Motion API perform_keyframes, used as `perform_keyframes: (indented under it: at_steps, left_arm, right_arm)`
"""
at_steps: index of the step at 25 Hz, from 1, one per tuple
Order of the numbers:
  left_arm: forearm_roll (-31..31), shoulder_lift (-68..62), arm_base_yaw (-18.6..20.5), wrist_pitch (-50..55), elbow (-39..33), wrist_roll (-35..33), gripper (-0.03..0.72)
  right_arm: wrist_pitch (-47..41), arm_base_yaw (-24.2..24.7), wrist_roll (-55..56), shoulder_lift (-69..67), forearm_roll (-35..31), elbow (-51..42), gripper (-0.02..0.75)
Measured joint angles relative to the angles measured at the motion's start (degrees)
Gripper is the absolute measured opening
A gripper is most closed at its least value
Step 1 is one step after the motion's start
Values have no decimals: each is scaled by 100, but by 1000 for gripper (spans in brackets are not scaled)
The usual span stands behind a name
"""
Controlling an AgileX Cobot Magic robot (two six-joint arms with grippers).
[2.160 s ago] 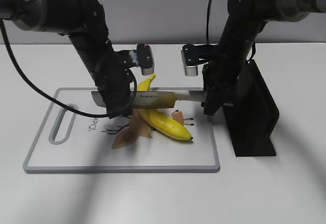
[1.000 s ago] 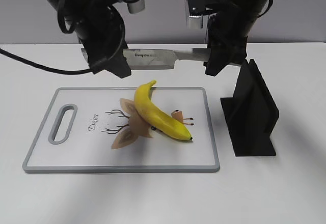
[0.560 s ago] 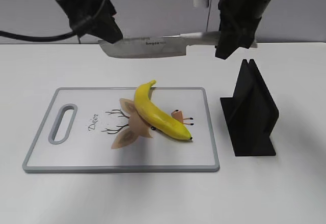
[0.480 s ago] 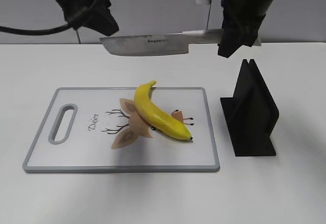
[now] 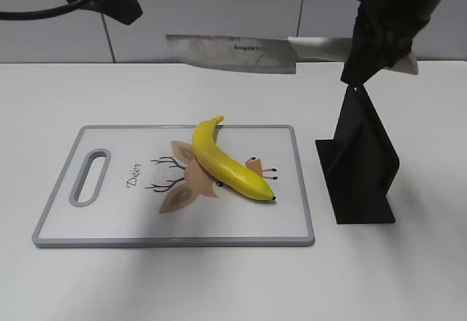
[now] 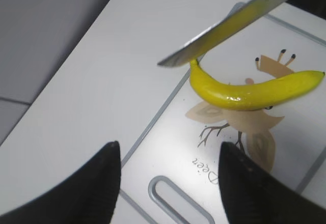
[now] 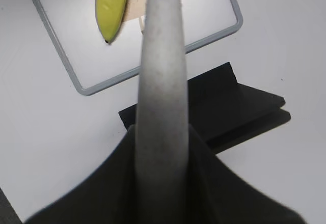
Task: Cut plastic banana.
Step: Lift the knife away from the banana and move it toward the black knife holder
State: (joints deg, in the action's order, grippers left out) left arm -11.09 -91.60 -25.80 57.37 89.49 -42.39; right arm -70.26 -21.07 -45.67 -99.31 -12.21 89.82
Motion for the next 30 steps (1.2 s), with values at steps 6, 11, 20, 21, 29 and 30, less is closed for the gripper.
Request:
perform_keyframes:
  at_steps: [6, 11, 20, 21, 29, 30]
  left_arm:
    - [595, 31, 17, 402, 0, 951, 575]
    - [662, 31, 247, 829, 0, 1664, 574]
    - [1186, 94, 861, 1237, 0, 2783, 574]
    - [1212, 134, 904, 1243, 0, 2839, 574]
    - [1239, 784, 934, 1254, 0, 3109, 573]
    - [1241, 876, 934, 1254, 0, 3131, 573]
  right_arm:
    - [-5, 0, 709, 492, 4, -11, 179]
    - [-7, 0, 1353, 858, 4, -262, 179]
    - [302, 0, 2374, 1587, 13, -1180, 179]
    - [384, 0, 2535, 1677, 13, -1277, 179]
    - [930, 0, 3578, 2250, 19, -1965, 179]
    - [958, 0, 3644, 2326, 19, -2036, 179]
